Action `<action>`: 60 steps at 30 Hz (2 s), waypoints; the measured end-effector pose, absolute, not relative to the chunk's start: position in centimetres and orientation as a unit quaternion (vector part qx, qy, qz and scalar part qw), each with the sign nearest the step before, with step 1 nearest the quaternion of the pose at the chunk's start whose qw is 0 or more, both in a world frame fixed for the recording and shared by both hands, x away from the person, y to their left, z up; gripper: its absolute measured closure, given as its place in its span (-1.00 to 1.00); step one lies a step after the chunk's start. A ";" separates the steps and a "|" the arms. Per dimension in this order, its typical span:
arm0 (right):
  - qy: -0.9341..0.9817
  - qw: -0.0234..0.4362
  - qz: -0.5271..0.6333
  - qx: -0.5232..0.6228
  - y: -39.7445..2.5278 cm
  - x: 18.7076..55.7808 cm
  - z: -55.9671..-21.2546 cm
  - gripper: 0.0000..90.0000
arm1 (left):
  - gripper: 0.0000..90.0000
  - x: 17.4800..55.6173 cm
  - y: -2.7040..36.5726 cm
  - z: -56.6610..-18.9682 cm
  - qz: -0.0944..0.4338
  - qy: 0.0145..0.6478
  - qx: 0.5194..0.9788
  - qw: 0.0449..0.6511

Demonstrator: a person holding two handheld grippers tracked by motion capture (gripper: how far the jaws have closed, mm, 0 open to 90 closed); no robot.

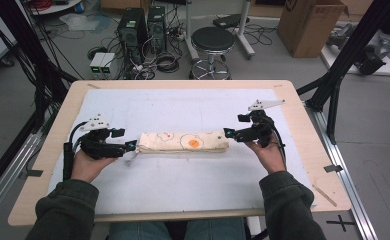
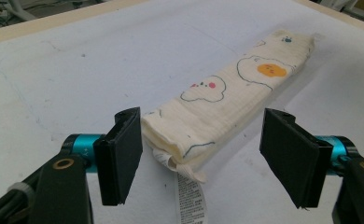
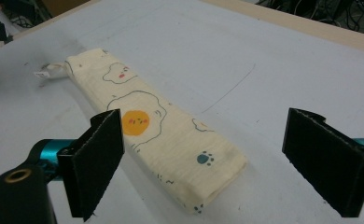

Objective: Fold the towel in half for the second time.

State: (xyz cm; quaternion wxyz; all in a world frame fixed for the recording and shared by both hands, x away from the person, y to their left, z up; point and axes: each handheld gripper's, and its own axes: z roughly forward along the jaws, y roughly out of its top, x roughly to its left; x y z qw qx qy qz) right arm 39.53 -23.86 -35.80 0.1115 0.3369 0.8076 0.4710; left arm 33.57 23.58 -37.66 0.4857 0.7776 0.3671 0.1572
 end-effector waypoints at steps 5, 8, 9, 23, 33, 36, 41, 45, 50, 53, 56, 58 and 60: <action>0.809 0.110 0.468 0.337 -23.9 39.1 -35.8 -0.73 | -0.35 33.0 23.7 -37.7 0.159 0.366 0.778 0.485; 0.811 0.114 0.468 0.333 -24.1 38.8 -36.3 -0.73 | -0.36 32.8 23.8 -37.9 0.159 0.368 0.777 0.485; 0.811 0.114 0.467 0.334 -24.2 38.6 -36.5 -0.73 | -0.37 32.7 23.9 -38.0 0.158 0.367 0.779 0.483; 0.805 0.110 0.469 0.347 -25.5 37.2 -37.9 -0.73 | -0.39 31.5 24.3 -38.6 0.164 0.368 0.781 0.477; 0.802 0.111 0.471 0.350 -26.2 36.1 -38.6 -0.73 | -0.40 30.6 24.5 -39.3 0.163 0.368 0.783 0.474; 0.801 0.115 0.473 0.349 -26.5 35.8 -38.8 -0.73 | -0.40 30.3 24.6 -39.5 0.161 0.367 0.784 0.474; 0.797 0.116 0.474 0.355 -27.1 35.1 -39.2 -0.73 | -0.41 29.7 24.8 -39.7 0.164 0.368 0.784 0.473; 0.798 0.119 0.473 0.354 -27.4 34.7 -39.4 -0.74 | -0.42 29.3 24.9 -39.8 0.163 0.368 0.783 0.474; 0.798 0.122 0.473 0.354 -27.7 34.0 -39.6 -0.74 | -0.42 28.6 25.1 -40.0 0.167 0.367 0.782 0.475; 0.798 0.121 0.471 0.356 -27.9 33.6 -39.8 -0.74 | -0.42 28.2 25.2 -40.0 0.171 0.366 0.782 0.476; 0.798 0.122 0.470 0.356 -28.2 33.1 -40.0 -0.74 | -0.42 27.8 25.3 -40.2 0.176 0.367 0.780 0.475; 0.798 0.122 0.470 0.357 -28.3 32.9 -40.2 -0.74 | -0.42 27.6 25.3 -40.3 0.176 0.367 0.781 0.474; 0.798 0.121 0.470 0.357 -28.4 32.7 -40.4 -0.74 | -0.43 27.4 25.3 -40.3 0.179 0.369 0.779 0.474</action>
